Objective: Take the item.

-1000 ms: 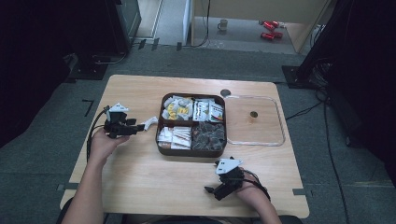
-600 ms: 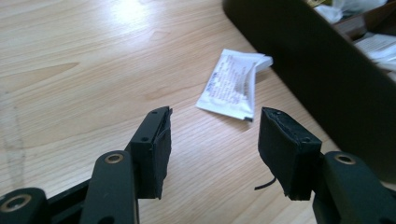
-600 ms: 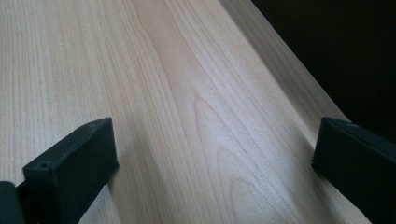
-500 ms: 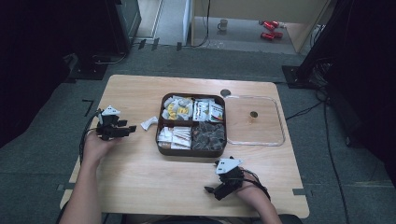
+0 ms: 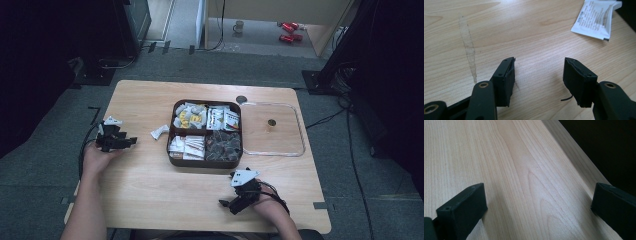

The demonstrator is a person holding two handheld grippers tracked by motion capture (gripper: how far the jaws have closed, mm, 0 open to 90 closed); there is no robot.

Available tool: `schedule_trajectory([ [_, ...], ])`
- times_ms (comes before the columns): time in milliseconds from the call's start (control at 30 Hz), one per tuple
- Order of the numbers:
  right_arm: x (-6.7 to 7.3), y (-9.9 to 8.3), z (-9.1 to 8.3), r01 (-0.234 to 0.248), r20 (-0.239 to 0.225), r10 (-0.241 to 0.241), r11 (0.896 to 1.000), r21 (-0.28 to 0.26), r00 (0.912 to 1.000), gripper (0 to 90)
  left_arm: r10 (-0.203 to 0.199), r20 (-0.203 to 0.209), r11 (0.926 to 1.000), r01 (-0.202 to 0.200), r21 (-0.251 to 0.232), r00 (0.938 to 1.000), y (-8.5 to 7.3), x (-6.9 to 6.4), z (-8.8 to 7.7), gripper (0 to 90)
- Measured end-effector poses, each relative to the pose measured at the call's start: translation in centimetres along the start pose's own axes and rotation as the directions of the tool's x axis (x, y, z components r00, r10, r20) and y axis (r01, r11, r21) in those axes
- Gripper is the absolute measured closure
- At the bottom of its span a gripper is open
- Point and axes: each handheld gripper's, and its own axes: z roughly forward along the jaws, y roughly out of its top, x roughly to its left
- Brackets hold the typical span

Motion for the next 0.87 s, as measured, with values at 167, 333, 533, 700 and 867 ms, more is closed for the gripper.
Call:
schedule_trajectory([
  [167,0.0,0.0,0.0,0.001,0.0,-0.001,1.0,0.0,1.0,0.0,0.027,-0.027,0.999,-0.028,-0.034,0.9993,-0.5,0.4,0.1,39.5],
  [333,0.0,0.0,0.0,0.0,0.0,0.0,1.0,0.0,1.0,0.0,0.047,-0.049,0.9946,-0.051,-0.091,0.9977,-1.3,0.4,0.2,35.3],
  [533,0.0,0.0,0.0,0.0,0.0,0.0,1.0,0.0,1.0,0.0,0.048,-0.05,0.9908,-0.053,-0.125,0.9976,-1.8,0.3,0.4,29.8],
  [700,0.0,0.0,0.0,0.001,0.0,-0.001,1.0,0.0,1.0,0.0,-0.001,-0.098,0.9939,-0.01,-0.109,0.9952,-1.7,0.0,0.6,18.5],
  [867,0.0,0.0,0.0,0.002,-0.001,-0.002,1.0,-0.001,1.0,0.0,-0.047,-0.138,0.9943,0.033,-0.102,0.9894,-1.7,-0.2,0.7,12.0],
])
